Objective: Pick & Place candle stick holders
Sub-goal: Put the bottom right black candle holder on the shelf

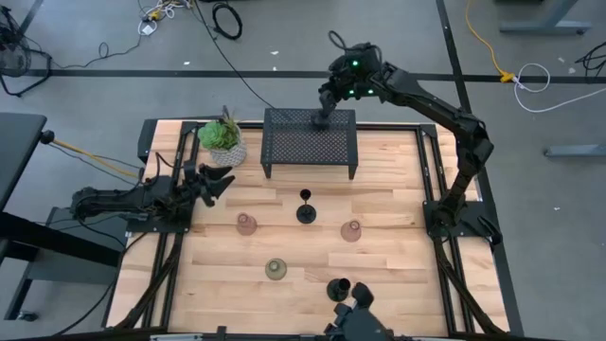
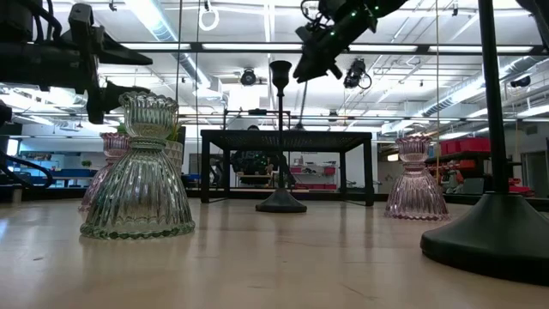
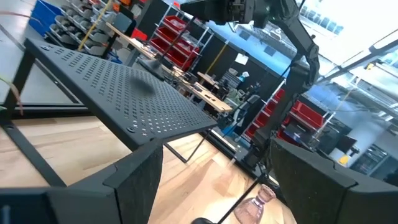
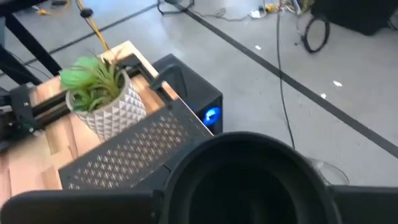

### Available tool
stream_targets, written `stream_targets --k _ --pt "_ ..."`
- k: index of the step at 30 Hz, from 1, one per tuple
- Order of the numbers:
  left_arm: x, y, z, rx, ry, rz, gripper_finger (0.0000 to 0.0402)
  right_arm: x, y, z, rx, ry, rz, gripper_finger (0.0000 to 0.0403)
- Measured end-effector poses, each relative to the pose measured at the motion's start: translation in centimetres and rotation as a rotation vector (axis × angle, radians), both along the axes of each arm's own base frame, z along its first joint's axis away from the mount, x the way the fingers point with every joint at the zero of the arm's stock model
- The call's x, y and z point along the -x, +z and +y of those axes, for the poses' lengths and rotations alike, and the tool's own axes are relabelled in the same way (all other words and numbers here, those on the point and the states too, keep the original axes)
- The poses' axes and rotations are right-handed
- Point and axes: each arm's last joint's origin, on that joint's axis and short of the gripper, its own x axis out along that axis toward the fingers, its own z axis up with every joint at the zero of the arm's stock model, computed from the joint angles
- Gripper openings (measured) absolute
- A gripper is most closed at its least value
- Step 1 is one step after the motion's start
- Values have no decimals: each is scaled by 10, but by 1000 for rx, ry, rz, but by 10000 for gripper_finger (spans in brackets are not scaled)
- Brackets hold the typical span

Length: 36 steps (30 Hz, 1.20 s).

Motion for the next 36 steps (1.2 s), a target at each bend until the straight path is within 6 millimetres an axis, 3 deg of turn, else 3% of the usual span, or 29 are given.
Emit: stream_targets --k 6,27,32,36 --pt "0 0 0 1 9 0 298 -16 -13 -1 1 9 5 96" --pt "0 0 0 -20 9 14 298 -21 -15 -4 5 -4 -32 97" --pt "0 0 0 -20 9 15 298 -21 -15 -4 13 -18 -28 146" --pt "0 0 0 -20 9 15 298 -23 -15 -2 17 -11 -27 157"
